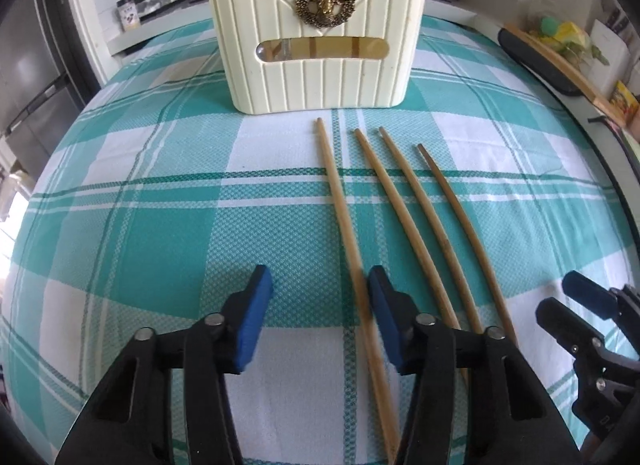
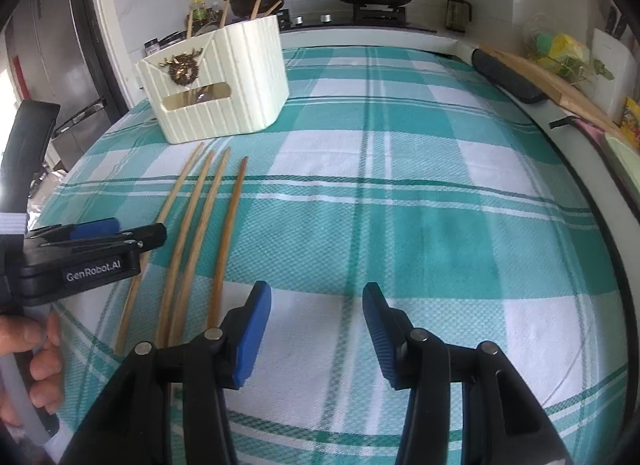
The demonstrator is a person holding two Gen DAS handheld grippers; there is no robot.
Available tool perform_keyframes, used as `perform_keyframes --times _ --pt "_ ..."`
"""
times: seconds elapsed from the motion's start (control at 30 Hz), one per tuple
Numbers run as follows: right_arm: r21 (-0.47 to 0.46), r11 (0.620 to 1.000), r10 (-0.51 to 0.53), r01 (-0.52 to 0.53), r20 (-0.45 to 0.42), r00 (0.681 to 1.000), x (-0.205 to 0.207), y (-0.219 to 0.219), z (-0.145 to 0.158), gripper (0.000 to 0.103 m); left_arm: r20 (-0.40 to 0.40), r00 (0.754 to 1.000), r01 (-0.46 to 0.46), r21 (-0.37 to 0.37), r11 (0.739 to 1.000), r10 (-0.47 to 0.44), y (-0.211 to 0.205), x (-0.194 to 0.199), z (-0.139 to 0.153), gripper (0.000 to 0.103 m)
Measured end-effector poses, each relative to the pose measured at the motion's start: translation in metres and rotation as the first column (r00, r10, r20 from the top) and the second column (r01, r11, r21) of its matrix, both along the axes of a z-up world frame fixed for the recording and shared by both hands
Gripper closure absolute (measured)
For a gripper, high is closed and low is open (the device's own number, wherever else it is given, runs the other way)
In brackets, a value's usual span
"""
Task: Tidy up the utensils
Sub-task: 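Close the left tool on a wooden chopstick while the right tool grasps another chopstick, then lower both held chopsticks into the cream holder and open both tools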
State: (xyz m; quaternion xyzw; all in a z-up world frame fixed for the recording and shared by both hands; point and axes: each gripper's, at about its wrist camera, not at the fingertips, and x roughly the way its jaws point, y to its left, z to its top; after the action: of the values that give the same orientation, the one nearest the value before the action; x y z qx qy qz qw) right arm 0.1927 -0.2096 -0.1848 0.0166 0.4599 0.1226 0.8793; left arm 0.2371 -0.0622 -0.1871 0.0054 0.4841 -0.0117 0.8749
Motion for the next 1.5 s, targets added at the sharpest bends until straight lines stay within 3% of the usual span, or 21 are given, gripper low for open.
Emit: perform_keyframes --times 0.07,0.13,0.2,0.3,0.43,0.57,0.63,0.7,0.73,0.77,0.9,1.03,1.13,1.2,1.23,1.27,1.33,1.4,1.5 --pt "0.027 0.998 0.051 -0.05 -0.02 0.999 0.005 0.013 0.001 0.069 0.006 1.0 0.027 0.007 1.0 -0.027 -0.001 -0.003 0.001 0.085" --pt "0.013 0.995 0.098 -0.097 -0.053 0.994 0.011 0.027 -0.004 0.074 0.0 0.999 0.047 -0.006 0.999 -0.047 0.001 -0.005 0.002 0.095" --pt "-0.032 0.99 0.132 -0.134 -0.051 0.99 0.012 0.037 -0.006 0.077 -0.005 0.999 0.048 -0.02 0.999 -0.048 0.007 -0.007 0.002 0.097" --pt "-0.05 0.985 0.163 -0.166 -0.069 0.984 0.009 0.043 -0.005 0.096 -0.005 0.999 0.041 -0.018 0.999 -0.041 0.022 -0.013 0.002 0.098" --pt "-0.171 0.98 0.09 -0.101 -0.075 0.993 -0.003 0.035 -0.002 0.097 -0.011 1.0 0.028 -0.009 1.0 -0.028 0.059 -0.028 0.002 0.098" --pt "-0.228 0.972 0.032 -0.056 -0.11 0.993 -0.019 0.013 0.002 0.096 -0.026 0.999 0.036 -0.022 0.999 -0.037 0.093 -0.047 0.002 0.097" --pt "-0.213 0.976 0.023 -0.053 -0.14 0.99 -0.022 0.004 0.003 0.095 -0.037 0.998 0.051 -0.063 0.997 -0.053 0.105 -0.051 0.003 0.092" --pt "-0.187 0.98 0.035 -0.068 -0.173 0.984 -0.019 -0.002 0.005 0.079 -0.05 0.994 0.086 -0.113 0.99 -0.092 0.112 -0.049 0.005 0.065" --pt "-0.177 0.981 0.043 -0.076 -0.185 0.982 -0.017 -0.004 0.007 0.069 -0.048 0.993 0.102 -0.132 0.986 -0.109 0.115 -0.047 0.006 0.045" --pt "-0.164 0.983 0.052 -0.085 -0.198 0.979 -0.014 -0.006 0.009 0.068 -0.044 0.992 0.11 -0.142 0.984 -0.118 0.117 -0.045 0.008 0.036" --pt "-0.122 0.985 0.087 -0.125 -0.275 0.958 0.009 -0.005 0.009 0.068 -0.069 0.977 0.193 -0.116 0.974 -0.202 0.112 -0.022 0.01 0.036" --pt "-0.181 0.968 0.115 -0.173 -0.295 0.949 0.038 0.007 0.003 0.068 -0.113 0.965 0.229 -0.065 0.971 -0.236 0.105 0.01 0.001 0.037" --pt "-0.199 0.96 0.136 -0.198 -0.29 0.947 0.061 0.02 -0.002 0.068 -0.129 0.961 0.245 -0.019 0.969 -0.245 0.097 0.031 -0.002 0.043" --pt "-0.198 0.961 0.138 -0.196 -0.27 0.953 0.076 0.03 -0.002 0.069 -0.132 0.957 0.26 -0.009 0.965 -0.259 0.092 0.042 -0.001 0.06" --pt "-0.2 0.961 0.137 -0.193 -0.264 0.955 0.084 0.034 -0.004 0.075 -0.127 0.956 0.263 -0.016 0.965 -0.263 0.091 0.045 0.0 0.079" --pt "-0.229 0.955 0.13 -0.186 -0.241 0.962 0.09 0.038 -0.003 0.092 -0.128 0.957 0.261 -0.019 0.965 -0.261 0.09 0.048 0.0 0.096" --pt "-0.238 0.956 0.118 -0.174 -0.23 0.966 0.099 0.043 -0.003 0.097 -0.115 0.96 0.252 -0.038 0.967 -0.254 0.09 0.049 0.003 0.099" --pt "-0.18 0.973 0.102 -0.142 -0.216 0.971 0.101 0.04 0.002 0.097 -0.069 0.969 0.234 -0.055 0.971 -0.237 0.094 0.044 0.012 0.099" --pt "-0.095 0.989 0.104 -0.116 -0.124 0.987 0.088 0.033 0.033 0.097 0.028 0.974 0.226 -0.11 0.968 -0.224 0.102 0.023 0.04 0.099"
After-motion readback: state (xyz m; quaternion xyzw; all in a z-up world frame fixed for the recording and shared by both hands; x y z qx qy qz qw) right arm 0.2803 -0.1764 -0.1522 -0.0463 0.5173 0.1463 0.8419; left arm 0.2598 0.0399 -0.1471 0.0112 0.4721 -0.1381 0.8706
